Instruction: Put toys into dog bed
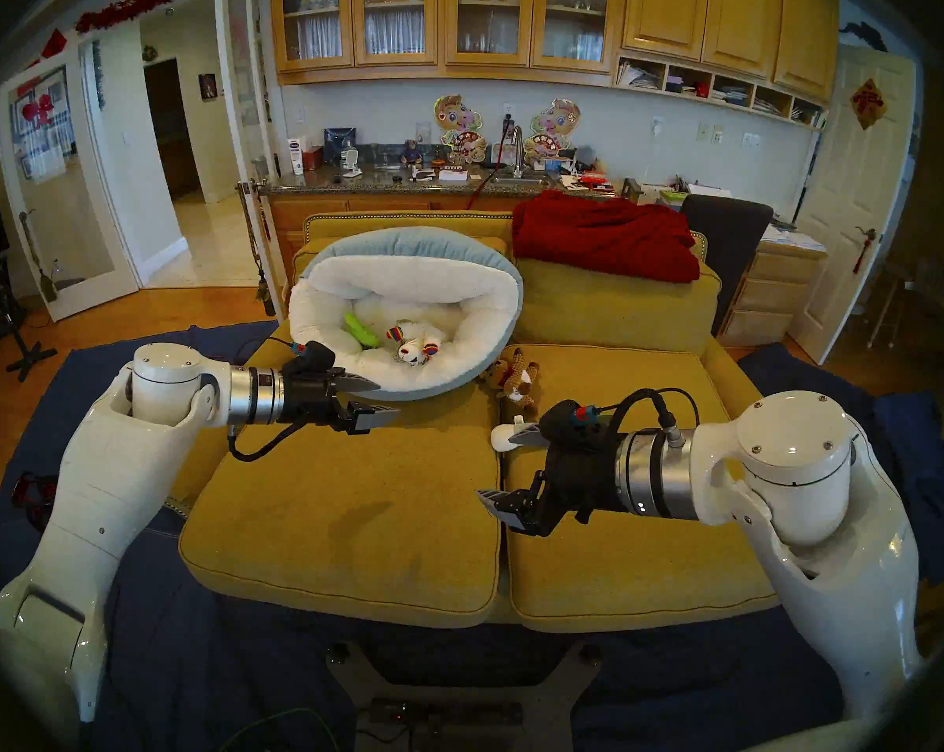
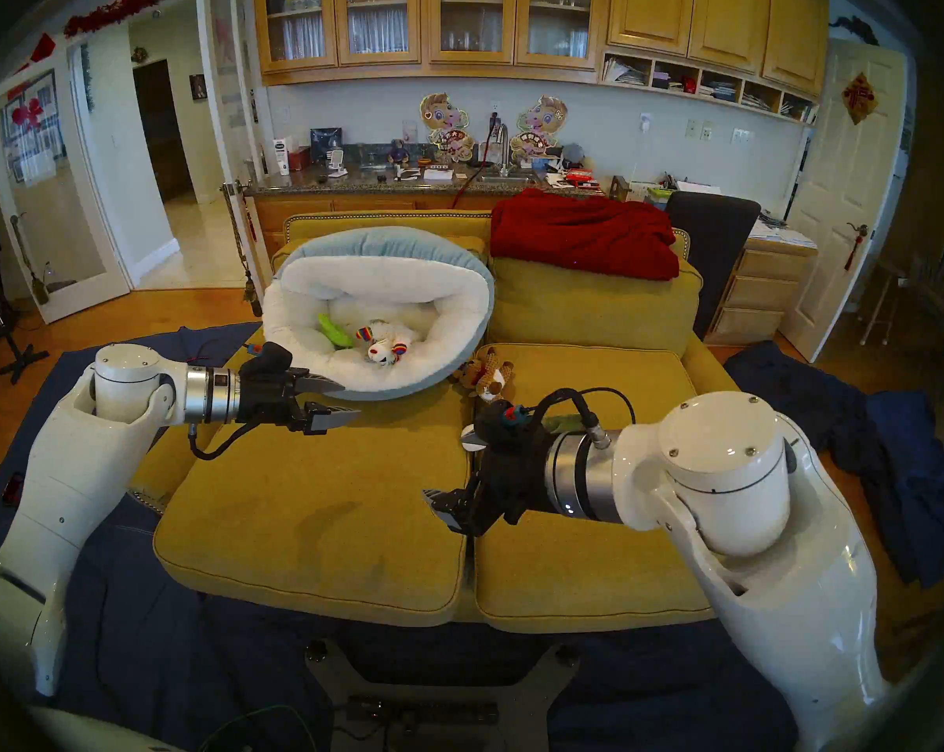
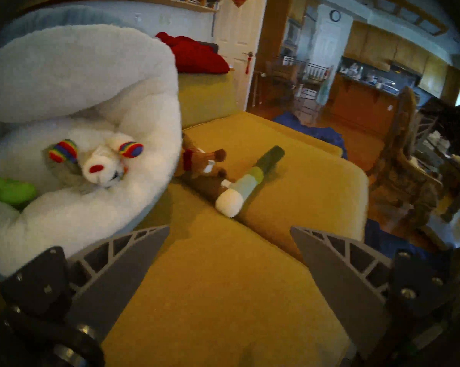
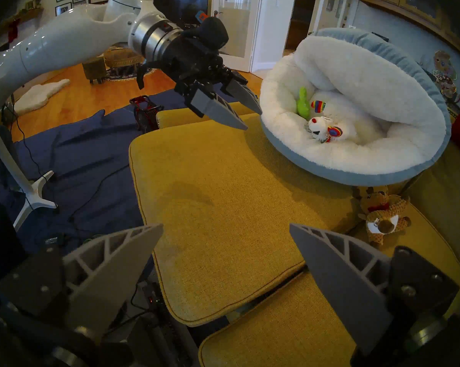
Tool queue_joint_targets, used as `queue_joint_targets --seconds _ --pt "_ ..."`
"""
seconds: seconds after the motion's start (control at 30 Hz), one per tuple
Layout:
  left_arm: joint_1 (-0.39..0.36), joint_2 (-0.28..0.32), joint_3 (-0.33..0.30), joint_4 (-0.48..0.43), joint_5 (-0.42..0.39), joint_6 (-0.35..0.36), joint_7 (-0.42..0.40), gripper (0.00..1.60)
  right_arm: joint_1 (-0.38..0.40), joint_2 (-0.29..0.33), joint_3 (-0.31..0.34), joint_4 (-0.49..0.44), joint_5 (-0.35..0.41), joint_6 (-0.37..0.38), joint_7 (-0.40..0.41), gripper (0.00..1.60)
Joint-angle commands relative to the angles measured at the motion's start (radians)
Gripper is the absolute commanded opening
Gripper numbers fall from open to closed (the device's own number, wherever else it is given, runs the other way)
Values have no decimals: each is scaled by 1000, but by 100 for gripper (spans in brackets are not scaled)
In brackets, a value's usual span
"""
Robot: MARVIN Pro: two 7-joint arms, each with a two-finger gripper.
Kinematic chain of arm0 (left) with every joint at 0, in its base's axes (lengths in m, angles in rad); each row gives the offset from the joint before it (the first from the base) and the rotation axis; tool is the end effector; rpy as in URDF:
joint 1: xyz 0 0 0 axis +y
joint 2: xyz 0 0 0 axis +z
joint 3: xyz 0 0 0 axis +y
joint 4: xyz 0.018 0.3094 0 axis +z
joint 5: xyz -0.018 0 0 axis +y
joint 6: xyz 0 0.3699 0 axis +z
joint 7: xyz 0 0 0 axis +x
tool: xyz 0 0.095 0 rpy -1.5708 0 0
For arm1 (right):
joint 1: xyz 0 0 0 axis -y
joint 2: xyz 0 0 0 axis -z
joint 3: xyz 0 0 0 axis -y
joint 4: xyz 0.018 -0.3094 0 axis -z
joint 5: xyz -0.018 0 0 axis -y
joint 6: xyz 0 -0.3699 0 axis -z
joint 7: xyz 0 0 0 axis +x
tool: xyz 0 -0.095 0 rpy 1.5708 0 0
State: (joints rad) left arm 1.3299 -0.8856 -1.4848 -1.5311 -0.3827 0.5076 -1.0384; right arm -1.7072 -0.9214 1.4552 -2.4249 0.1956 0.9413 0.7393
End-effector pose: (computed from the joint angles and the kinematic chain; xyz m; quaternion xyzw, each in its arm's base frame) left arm 0.4885 0.1181 -0.2260 0.7654 -0.3559 0.4511 0.2900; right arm 0.3071 0.0652 -0.1422 -0.7559 -0.4543 -0.4269 0.1999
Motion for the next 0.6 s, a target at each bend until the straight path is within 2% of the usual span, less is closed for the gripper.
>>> queue_joint_targets --seconds 0.0,0.33,0.57 --pt "35 -21 -53 -71 -30 21 42 160 11 4 12 -19 1 -14 3 160" --pt "64 -36 -78 -107 -33 43 82 160 42 15 5 -19 -4 12 -2 160" --pt "70 -41 -83 -115 -32 52 93 160 146 47 -15 -19 -67 19 -31 160"
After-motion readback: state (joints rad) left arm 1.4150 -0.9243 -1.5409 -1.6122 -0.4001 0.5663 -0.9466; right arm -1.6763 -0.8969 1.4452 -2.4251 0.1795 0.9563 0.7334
